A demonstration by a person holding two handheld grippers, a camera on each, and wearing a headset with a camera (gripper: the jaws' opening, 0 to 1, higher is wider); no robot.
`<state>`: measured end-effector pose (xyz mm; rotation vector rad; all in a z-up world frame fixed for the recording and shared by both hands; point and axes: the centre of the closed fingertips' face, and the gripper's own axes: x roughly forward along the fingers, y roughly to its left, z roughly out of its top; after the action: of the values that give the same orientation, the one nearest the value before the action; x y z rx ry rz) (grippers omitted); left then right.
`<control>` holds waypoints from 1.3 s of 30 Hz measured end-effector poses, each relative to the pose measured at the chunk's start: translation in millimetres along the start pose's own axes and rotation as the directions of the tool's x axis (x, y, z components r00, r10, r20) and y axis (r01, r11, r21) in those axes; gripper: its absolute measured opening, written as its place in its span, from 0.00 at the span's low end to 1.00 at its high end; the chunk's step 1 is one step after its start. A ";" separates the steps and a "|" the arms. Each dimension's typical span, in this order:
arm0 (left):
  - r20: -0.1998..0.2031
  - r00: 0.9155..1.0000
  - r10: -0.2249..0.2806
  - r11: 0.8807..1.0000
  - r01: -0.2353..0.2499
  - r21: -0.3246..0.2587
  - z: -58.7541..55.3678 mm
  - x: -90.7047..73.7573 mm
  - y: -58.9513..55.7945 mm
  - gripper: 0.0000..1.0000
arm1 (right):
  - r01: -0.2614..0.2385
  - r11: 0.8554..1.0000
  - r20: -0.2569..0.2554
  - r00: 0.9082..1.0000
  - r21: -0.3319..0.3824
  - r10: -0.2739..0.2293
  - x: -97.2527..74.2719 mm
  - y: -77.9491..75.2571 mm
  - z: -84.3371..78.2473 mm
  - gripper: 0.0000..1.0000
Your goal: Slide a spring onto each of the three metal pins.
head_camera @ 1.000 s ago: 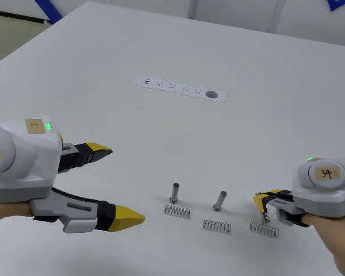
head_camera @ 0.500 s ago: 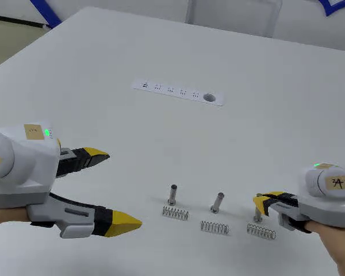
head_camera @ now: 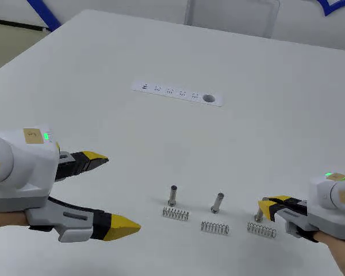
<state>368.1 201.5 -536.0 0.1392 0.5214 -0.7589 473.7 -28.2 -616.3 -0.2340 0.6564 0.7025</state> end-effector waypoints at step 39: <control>-0.024 1.000 0.001 1.000 0.000 0.020 -2.9 1.1 -9.6 0.86 | -0.068 0.992 -0.008 0.998 -0.102 0.068 -19.6 -2.5 -5.0 0.23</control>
<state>361.1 194.8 -538.4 0.1672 0.5364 -0.7631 461.7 -42.3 -608.0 -0.3093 0.6358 0.8025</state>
